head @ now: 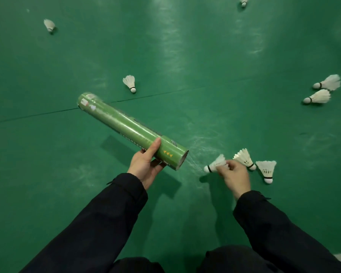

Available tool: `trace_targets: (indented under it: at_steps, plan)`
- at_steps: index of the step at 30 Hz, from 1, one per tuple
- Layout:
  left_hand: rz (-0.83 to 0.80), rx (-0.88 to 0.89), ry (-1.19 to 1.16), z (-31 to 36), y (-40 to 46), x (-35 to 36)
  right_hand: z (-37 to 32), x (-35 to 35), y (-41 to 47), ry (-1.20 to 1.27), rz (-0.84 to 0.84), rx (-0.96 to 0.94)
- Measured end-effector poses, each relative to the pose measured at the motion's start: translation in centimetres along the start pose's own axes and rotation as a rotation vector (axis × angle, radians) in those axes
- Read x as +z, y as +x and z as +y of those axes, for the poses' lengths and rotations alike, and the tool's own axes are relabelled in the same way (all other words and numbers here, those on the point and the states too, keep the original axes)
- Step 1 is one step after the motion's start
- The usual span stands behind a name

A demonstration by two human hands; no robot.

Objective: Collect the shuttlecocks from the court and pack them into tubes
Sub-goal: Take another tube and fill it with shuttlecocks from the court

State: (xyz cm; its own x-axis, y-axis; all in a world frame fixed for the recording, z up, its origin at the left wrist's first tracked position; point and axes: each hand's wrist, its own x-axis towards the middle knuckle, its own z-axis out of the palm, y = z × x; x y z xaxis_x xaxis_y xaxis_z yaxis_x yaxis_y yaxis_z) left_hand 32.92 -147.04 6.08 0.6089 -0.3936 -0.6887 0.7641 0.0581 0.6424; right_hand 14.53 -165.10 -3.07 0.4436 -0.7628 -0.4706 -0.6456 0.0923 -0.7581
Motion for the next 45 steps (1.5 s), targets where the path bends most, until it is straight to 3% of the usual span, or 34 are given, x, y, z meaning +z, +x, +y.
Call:
trace_targets:
  at_steps: [2,4,6,10,13,17,22,24,26,28,30,32,36,40,43,45]
  plan:
    - [0.029,0.012,-0.081,0.0,0.0,0.1,-4.2,-1.1,-2.1,0.373,-0.014,-0.175]
    - [0.032,0.014,-0.168,0.1,0.3,0.5,-7.3,-1.7,-3.9,0.498,-0.067,-0.389]
    - [0.018,0.021,-0.248,0.0,0.4,1.4,-8.7,-1.5,-5.1,0.449,-0.096,-0.513]
    - [-0.071,0.023,-0.307,-0.9,-0.4,3.4,-9.3,0.2,-5.2,0.174,-0.032,-0.723]
    - [-0.121,0.033,-0.298,-1.5,-1.1,3.9,-9.7,0.0,-5.2,-0.077,-0.075,-0.846]
    - [-0.137,0.045,-0.344,-1.2,-1.2,3.6,-9.6,-2.2,-5.1,-0.066,-0.190,-0.984]
    - [-0.175,0.015,-0.322,-2.3,-1.5,4.3,-9.4,-2.6,-4.9,-0.336,-0.393,-0.933]
    - [-0.189,0.002,-0.287,-2.9,-1.9,4.7,-9.0,-3.1,-5.3,-0.323,-0.424,-0.942]
    - [-0.182,-0.007,-0.280,-3.2,-2.1,4.9,-7.7,-4.3,-5.1,-0.075,-0.300,-0.946]
    - [-0.160,-0.019,-0.303,-3.4,-2.0,5.0,-5.7,-5.6,-3.0,0.097,-0.034,-0.777]
    - [-0.146,-0.020,-0.299,-3.5,-2.0,5.3,-3.0,-6.7,0.8,-0.105,0.165,-0.519]
    - [-0.144,-0.035,-0.275,-3.9,-1.9,5.7,-0.1,-7.1,4.5,-0.500,0.109,-0.387]
    - [-0.144,-0.068,-0.241,-4.8,-1.4,6.0,2.2,-5.9,8.0,-0.920,-0.082,-0.409]
    - [-0.148,-0.085,-0.251,-4.7,-0.9,6.8,2.5,-5.9,8.5,-1.183,-0.049,-0.481]
    - [-0.135,-0.074,-0.247,-4.6,-0.4,7.5,1.9,-6.4,7.8,-1.077,-0.008,-0.505]
    - [-0.135,-0.066,-0.250,-4.7,-0.2,7.8,0.0,-6.7,6.0,-0.632,0.097,-0.485]
